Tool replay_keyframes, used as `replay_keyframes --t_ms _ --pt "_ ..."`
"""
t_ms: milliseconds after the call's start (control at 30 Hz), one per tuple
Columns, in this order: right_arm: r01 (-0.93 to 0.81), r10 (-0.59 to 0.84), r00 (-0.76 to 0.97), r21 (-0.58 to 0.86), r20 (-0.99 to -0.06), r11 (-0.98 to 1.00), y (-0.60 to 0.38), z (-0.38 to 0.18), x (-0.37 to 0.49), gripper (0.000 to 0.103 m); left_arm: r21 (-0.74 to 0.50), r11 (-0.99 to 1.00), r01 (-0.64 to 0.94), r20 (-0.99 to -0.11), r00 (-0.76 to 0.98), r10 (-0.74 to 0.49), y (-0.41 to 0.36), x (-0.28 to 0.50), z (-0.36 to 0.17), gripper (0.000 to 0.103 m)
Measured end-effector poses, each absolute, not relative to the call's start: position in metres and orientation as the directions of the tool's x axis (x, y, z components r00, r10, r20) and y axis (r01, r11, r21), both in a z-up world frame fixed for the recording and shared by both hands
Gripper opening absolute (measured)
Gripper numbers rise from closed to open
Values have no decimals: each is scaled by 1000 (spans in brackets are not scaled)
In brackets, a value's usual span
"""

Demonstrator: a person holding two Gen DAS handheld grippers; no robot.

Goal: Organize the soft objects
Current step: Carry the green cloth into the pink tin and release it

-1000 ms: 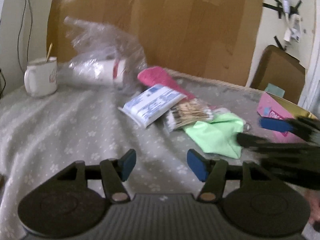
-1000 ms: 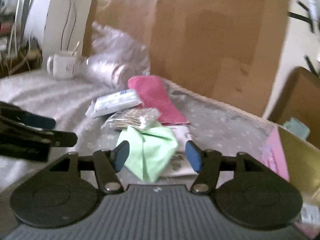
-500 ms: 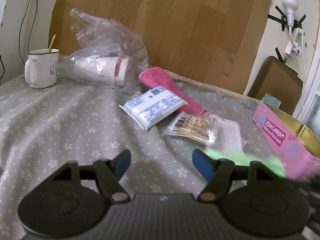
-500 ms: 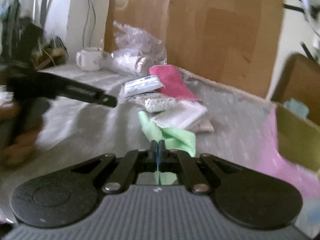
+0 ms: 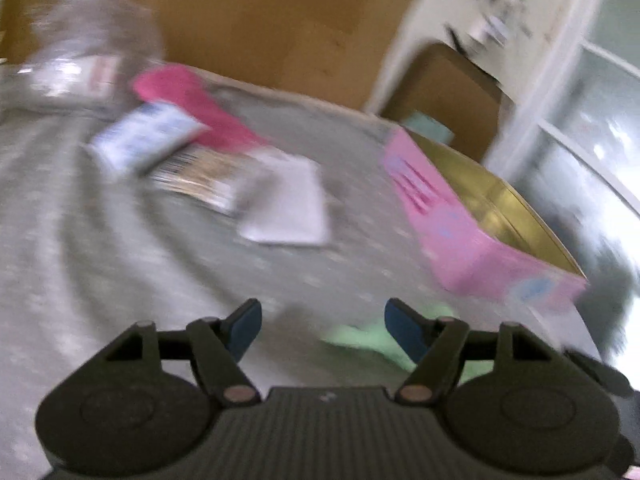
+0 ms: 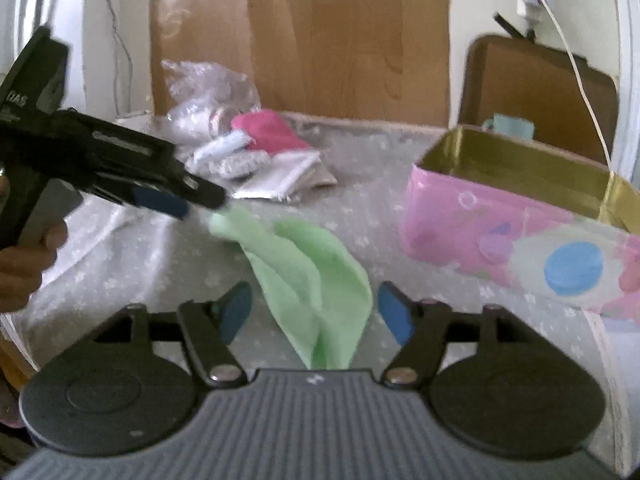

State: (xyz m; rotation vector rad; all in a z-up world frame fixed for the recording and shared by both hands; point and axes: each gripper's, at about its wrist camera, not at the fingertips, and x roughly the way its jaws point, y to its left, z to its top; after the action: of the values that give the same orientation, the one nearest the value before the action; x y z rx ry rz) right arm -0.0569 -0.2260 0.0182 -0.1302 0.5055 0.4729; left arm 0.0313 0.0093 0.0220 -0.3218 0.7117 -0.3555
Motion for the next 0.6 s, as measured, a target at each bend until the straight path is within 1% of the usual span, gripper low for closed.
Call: replay_keyframes --t_ms 67,100,133,200,233,267,300,333,367,400,533,600 --pt "-480 406 758 -16 -511 877 -220 14 -50 73 -399 882 251 -590 666 -457 -12 30 25 71" --pt "-482 401 748 -17 -528 876 -215 10 -45 71 -398 878 265 -598 651 -467 -20 32 24 71" --pt "-485 402 732 -8 -550 874 -215 7 -41 67 -398 874 277 -609 633 -478 -30 35 22 68" --pt "-487 419 732 17 -537 873 -212 4 -36 37 -391 874 287 -638 600 -482 -46 43 14 63" --pt "-487 412 738 2 -534 874 -210 5 -35 7 -361 885 293 -633 620 -463 -54 42 13 53" --pt "-485 412 740 2 -531 874 -208 7 -35 8 -335 893 300 -643 620 -450 -60 43 12 41" --pt "-483 418 752 6 -510 876 -209 9 -36 8 -323 894 310 -645 620 -448 -65 43 14 41" --pt "-478 416 767 -4 -488 878 -211 12 -39 8 -352 872 340 -642 590 -489 -70 43 18 41" --pt "-467 404 795 -32 -453 884 -212 17 -43 8 -376 854 360 -628 579 -520 -73 43 23 41" --pt "-452 388 824 -65 -413 890 -214 23 -47 8 -374 847 377 -616 581 -531 -78 41 29 41" --pt "-339 297 925 -159 -239 927 -233 51 -54 8 -334 814 475 -519 628 -580 -103 36 73 41" --pt "-265 233 957 -191 -175 945 -247 63 -45 8 -311 790 528 -465 640 -611 -120 37 96 45"
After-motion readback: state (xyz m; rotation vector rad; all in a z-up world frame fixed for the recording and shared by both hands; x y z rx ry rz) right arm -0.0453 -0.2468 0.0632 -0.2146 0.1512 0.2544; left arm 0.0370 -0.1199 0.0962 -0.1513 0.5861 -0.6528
